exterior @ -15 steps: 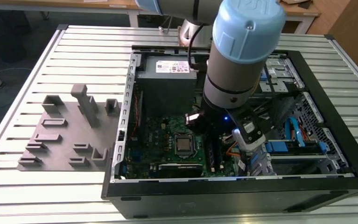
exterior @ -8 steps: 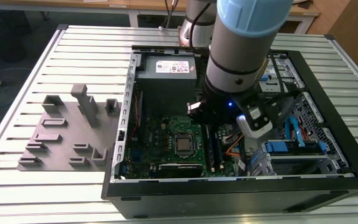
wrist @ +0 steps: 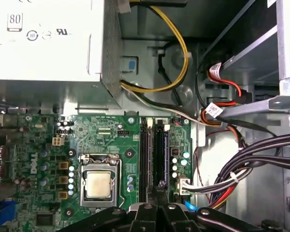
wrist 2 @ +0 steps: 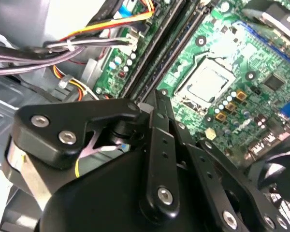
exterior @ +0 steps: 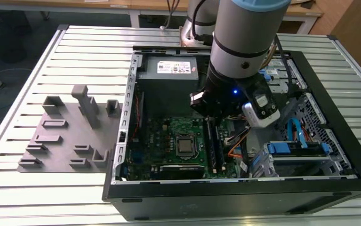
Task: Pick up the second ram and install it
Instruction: 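Insert the second ram into the second slot, then press down the second ram until it locks into place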
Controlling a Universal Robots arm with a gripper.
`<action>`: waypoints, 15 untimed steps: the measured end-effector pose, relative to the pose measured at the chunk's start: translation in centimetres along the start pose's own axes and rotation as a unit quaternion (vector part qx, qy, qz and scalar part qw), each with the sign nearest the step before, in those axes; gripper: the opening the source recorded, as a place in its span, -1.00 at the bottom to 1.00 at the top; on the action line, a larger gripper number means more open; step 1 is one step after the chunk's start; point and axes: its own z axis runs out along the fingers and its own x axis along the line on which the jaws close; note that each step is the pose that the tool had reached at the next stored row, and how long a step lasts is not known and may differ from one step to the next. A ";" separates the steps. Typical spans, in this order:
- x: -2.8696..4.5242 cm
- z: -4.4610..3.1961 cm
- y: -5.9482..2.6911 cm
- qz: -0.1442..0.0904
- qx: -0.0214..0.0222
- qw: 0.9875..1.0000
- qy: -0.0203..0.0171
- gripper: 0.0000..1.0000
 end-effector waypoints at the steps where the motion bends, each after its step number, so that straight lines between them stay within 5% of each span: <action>1: 0.00 0.00 0.00 0.000 0.000 1.000 0.000 -0.85; 15: 0.02 0.19 0.16 0.000 0.001 1.000 0.000 -0.85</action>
